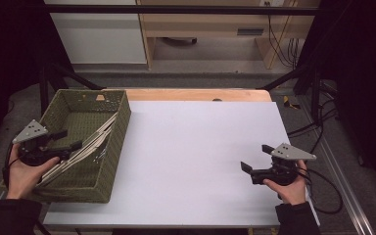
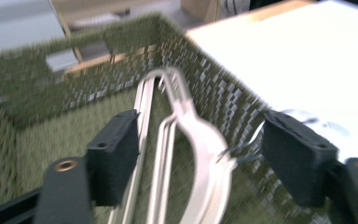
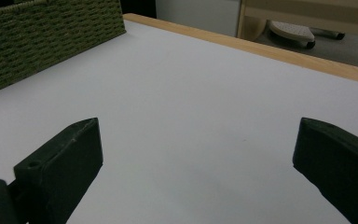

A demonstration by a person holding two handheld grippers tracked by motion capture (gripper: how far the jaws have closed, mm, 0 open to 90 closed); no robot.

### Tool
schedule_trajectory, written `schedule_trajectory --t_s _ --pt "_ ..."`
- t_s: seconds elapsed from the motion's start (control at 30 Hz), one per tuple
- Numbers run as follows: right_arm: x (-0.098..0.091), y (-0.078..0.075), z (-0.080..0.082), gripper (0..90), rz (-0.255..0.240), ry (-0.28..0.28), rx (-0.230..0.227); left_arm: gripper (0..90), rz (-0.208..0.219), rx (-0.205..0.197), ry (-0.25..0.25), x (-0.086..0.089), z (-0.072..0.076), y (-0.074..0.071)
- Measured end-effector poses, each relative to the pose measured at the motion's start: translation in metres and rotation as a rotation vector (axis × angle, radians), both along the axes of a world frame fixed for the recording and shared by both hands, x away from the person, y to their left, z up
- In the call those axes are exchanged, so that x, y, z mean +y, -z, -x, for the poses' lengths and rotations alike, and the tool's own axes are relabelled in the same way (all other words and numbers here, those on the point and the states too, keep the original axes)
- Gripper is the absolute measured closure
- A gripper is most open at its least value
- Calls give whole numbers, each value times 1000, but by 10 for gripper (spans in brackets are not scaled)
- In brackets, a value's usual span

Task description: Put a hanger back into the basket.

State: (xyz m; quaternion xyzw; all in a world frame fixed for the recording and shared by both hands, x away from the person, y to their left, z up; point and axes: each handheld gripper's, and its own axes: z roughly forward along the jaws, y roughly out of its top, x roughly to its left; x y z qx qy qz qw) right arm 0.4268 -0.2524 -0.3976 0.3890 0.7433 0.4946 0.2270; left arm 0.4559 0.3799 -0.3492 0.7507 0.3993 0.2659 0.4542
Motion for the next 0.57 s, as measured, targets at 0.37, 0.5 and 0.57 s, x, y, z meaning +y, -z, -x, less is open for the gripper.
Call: schedule_trajectory --t_s 0.37,0.5,0.57 --pt "-5 -1 3 15 -15 -1 -17 84 125 -99 99 -50 23 -9" --pt "-7 -2 4 12 -15 6 -17 80 157 -102 117 -66 27 -4" --pt "-9 -1 4 11 -15 7 -17 80 165 -107 124 -74 29 -1"
